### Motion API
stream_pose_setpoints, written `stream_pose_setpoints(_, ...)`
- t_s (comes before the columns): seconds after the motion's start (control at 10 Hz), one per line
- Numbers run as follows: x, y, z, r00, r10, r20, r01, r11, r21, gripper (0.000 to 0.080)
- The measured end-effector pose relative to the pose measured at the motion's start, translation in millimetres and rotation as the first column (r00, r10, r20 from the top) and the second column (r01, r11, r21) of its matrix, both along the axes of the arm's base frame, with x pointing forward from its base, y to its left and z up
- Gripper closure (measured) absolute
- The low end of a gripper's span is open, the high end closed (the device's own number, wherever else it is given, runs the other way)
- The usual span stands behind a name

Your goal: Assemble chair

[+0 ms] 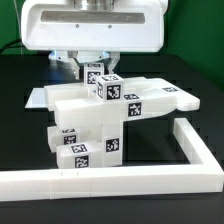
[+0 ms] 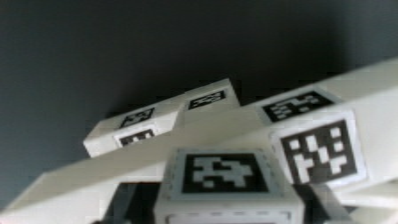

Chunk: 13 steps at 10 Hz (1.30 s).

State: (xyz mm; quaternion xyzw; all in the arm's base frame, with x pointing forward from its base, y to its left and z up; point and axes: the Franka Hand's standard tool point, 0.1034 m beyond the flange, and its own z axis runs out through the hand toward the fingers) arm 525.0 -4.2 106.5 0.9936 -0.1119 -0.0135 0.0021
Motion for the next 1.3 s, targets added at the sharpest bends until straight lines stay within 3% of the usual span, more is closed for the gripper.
stream_pose_setpoints(0.4, 0.2, 1.1, -0.4, 0.944, -0.329, 0.001, 0.329, 0.944, 0.002, 0.0528)
stream_pose_setpoints(0.7, 1.5, 0.8, -0.3, 0.830, -0.558, -0.005, 0.558, 0.830, 0.002, 0.0528)
stream_pose_setpoints(0.9, 2.5, 2.6, 0.0, 0.766, -0.643, -0.003, 0.643, 0.766, 0.004, 0.0528)
stream_pose_setpoints(1.0, 2.4, 2.4, -0.1, 0.776, -0.630, -0.003, 0.630, 0.776, 0.004, 0.0528)
stream_pose_setpoints(1.1, 2.2, 2.5, -0.2, 0.794, -0.608, -0.002, 0.608, 0.794, 0.001, 0.0443)
stream_pose_setpoints(1.2, 2.0, 3.8, -0.3, 0.820, -0.572, -0.002, 0.572, 0.820, 0.000, 0.0306)
stream_pose_setpoints(1.3, 2.0, 5.2, -0.3, 0.854, -0.521, -0.001, 0.521, 0.854, 0.000, 0.0306)
